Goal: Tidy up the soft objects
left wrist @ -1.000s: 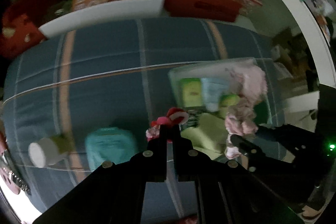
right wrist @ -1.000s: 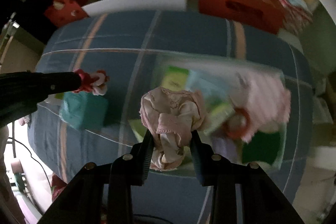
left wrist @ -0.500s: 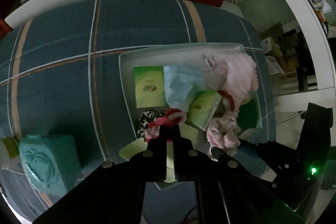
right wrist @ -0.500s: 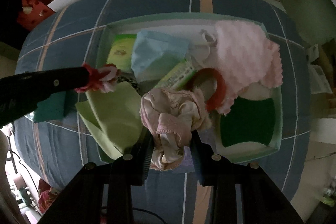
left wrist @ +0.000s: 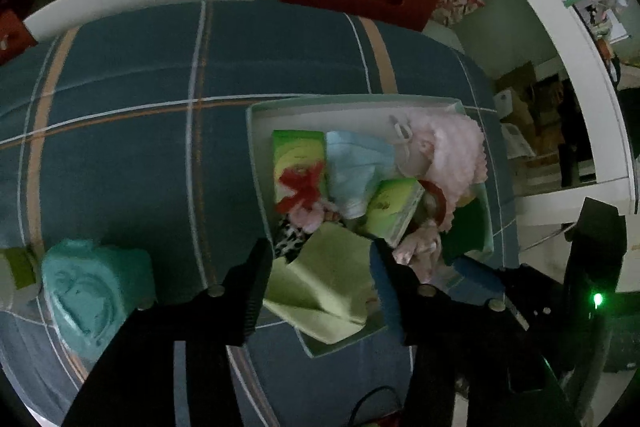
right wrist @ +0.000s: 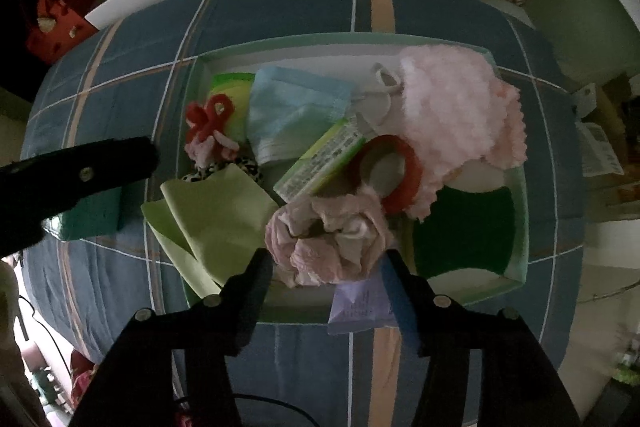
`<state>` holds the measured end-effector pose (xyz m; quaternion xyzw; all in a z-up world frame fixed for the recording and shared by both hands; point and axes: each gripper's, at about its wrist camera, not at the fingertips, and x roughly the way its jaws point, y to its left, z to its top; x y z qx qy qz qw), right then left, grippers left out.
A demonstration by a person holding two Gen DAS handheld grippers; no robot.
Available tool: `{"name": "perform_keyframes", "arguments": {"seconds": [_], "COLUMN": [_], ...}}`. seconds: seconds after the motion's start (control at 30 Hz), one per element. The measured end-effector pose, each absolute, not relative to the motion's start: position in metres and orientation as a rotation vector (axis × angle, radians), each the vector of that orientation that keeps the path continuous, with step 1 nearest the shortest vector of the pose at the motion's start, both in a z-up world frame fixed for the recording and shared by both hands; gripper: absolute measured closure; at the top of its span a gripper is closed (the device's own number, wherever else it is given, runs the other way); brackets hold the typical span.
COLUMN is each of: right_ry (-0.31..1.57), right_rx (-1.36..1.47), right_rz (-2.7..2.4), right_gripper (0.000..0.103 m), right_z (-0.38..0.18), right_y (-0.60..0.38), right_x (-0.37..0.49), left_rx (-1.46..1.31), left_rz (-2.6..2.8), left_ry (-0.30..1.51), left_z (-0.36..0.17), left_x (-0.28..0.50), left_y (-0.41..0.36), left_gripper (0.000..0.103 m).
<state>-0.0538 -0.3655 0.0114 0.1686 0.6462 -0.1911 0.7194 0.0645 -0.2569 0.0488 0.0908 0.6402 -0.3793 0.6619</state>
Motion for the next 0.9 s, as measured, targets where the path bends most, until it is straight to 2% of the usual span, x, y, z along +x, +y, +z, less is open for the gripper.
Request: {"name": "perform_keyframes", "arguments": {"seconds": [0.03,0.1,0.17,0.27,0.6,0.9], "right_ry": [1.417,1.388,1.343,1.278,1.09,1.072], "right_rx": [0.371,0.375,0.384,0.396,0.458,0.353], "right_rz": [-0.43,-0.434,-0.441,-0.449,-0.555,-0.585], "right_gripper": [0.035,0.031,0.019,0.012,0.012,0.012], "right_z": [0.013,0.018,0.022,0.022,0.027,0.017], "right_y": [-0.362,-0.358,-0.349,-0.332,-0.28,-0.242], "right_x": [-0.057,-0.063,-0.072,-0.087,-0.124,-0.113], "left_rx": [0.2,0.19,0.183,0.185,0.141,0.189], "left_rz": [-0.847,-0.81,-0.769,-0.701,-0.584,-0.55], "left_ry": [1.436,1.401,1.351,1.271,1.127,1.064], "left_z": [0.05,0.052,0.052,0.05,0.035,0.016], "left_x": [0.064,0.063,0.059,0.054,0.025,0.013], "left_y": [-0.25,-0.233,-0.213,-0.184,-0.112,-0.09], "left_gripper": [0.038,0.032,0.031,0.022,0.021,0.02]}}
